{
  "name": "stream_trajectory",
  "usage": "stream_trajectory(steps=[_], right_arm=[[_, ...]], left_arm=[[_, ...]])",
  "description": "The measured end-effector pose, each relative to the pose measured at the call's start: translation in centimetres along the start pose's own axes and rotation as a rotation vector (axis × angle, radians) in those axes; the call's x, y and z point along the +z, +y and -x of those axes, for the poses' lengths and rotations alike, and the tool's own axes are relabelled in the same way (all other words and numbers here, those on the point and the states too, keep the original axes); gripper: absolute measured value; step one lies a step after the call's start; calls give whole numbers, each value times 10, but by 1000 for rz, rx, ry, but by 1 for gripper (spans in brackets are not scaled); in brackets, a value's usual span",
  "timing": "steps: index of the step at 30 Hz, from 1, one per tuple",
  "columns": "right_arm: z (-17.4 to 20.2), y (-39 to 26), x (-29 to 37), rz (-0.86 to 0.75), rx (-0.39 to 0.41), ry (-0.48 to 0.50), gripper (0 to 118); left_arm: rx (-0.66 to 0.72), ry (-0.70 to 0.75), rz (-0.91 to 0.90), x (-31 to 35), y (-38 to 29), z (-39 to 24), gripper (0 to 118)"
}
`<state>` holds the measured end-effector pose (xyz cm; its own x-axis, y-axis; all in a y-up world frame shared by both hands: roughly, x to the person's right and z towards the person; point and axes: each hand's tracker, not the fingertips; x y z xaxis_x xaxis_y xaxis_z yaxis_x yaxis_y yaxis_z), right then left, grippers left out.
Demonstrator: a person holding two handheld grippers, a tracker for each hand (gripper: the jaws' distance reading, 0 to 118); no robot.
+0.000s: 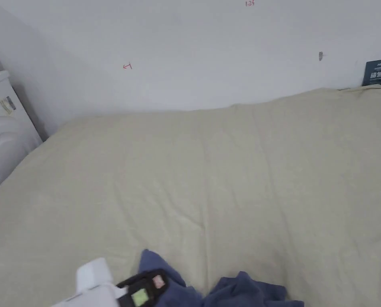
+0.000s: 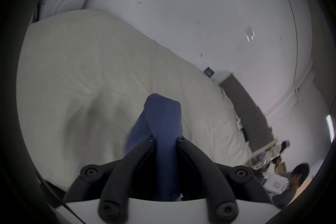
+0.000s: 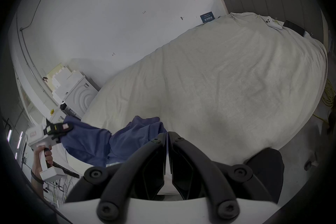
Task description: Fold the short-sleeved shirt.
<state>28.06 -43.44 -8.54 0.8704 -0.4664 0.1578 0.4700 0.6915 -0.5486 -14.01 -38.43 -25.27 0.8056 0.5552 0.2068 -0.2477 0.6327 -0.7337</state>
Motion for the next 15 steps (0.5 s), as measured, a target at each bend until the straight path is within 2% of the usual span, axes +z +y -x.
stream_trajectory(steps=[4,7,9,11,12,13,15], right_arm=[[-10,-2,13,-18,-10,-29,2],[-21,-4,24,-27,-36,-67,2],[-27,-6,30,-35,-38,-104,2],[-32,-8,34,-34,-33,-124,2],[-35,-8,34,-32,-37,-130,2],[-37,-9,34,-30,-41,-133,2],[-41,-9,31,-26,-54,-130,2]], left_arm=[[-91,-19,139,-84,-47,-67,13],[-189,50,235,-144,-81,-94,14],[-243,117,267,-171,-96,-101,26],[-212,107,266,-179,-100,-99,52],[-166,50,263,-173,-97,-101,61],[-137,-3,254,-163,-90,-104,66],[-108,-122,207,-137,-72,-104,69]])
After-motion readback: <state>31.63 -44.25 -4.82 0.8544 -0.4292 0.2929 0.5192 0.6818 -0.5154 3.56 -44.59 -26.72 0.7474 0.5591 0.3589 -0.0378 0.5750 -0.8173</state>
